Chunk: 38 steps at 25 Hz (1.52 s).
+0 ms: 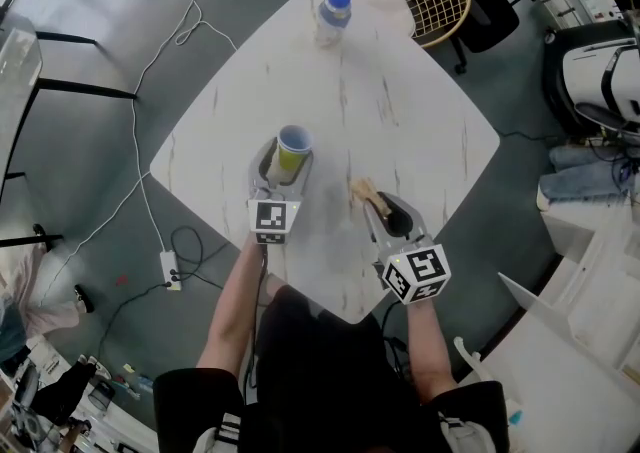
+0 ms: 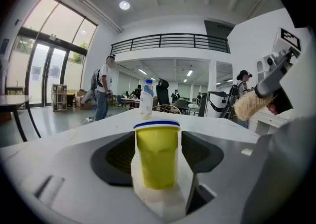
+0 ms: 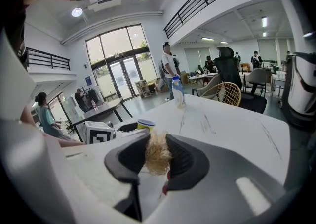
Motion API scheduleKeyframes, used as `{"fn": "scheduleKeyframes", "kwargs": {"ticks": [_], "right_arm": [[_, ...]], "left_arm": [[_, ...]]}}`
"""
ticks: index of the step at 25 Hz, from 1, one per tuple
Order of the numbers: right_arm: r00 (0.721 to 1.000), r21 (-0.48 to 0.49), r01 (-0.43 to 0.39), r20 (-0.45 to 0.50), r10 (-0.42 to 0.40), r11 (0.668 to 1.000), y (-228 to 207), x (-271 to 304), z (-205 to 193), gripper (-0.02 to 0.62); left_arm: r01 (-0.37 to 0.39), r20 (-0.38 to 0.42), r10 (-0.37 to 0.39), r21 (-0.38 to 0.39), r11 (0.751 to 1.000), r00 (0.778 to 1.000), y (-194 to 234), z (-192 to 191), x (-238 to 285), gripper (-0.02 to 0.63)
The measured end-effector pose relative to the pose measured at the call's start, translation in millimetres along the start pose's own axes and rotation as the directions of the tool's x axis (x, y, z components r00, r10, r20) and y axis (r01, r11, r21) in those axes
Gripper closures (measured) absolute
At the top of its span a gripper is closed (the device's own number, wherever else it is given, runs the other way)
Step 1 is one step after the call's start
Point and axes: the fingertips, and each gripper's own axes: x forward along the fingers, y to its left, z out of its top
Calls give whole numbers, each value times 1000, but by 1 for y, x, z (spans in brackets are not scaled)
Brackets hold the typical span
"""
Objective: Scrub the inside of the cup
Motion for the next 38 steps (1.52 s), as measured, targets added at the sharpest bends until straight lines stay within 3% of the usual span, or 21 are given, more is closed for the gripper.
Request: {"fn": "scheduleKeyframes", "kwargs": {"ticks": [17,32,38], "right_arm": [[1000,-1,2,8,-2,1000,-1,1,4,491],[998,-10,10,59,-9,1000,7,-13,19,491],[996,-41,23,87,-19,999,15,-25,23,491]], "left_arm": [[-3,-34,3,26,1000,999,2,-5,4,293],[17,-46,-14,56,998,999,-5,16,-14,299],[23,-42,-20,74,997,999,-13,29,-31,339]]}}
